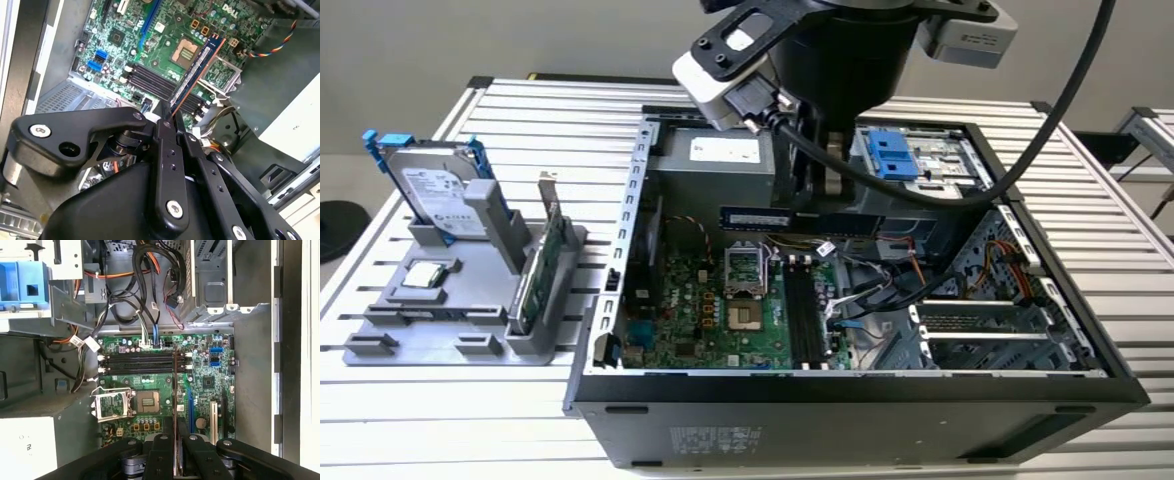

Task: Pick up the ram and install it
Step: 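Pick up the ram and move it above insertion slot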

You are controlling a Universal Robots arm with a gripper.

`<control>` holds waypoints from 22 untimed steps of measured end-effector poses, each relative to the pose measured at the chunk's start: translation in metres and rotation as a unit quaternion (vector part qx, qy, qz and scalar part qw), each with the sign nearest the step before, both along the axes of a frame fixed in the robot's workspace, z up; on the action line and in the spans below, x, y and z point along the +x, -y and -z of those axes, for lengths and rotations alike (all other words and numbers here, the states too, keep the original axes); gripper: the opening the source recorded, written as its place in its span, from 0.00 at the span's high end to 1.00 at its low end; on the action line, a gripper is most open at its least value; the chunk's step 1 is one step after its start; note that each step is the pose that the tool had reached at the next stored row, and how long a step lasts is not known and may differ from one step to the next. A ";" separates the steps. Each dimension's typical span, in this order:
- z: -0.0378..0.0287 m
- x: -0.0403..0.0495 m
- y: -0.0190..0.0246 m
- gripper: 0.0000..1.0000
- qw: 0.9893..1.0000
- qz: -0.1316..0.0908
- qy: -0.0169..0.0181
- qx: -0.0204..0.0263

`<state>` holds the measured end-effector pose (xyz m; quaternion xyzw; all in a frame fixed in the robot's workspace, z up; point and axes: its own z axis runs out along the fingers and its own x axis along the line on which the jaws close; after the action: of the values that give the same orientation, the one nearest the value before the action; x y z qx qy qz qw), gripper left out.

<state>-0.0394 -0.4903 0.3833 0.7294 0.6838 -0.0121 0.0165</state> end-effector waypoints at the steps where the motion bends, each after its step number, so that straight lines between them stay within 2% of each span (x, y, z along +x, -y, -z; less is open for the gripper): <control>1: 0.0000 0.0012 -0.0002 1.00 1.000 0.000 0.000 0.000; 22: 0.0000 0.0289 -0.0037 1.00 1.000 0.000 0.000 0.000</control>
<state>-0.0105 -0.4866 0.3833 0.7294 0.6838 -0.0121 0.0165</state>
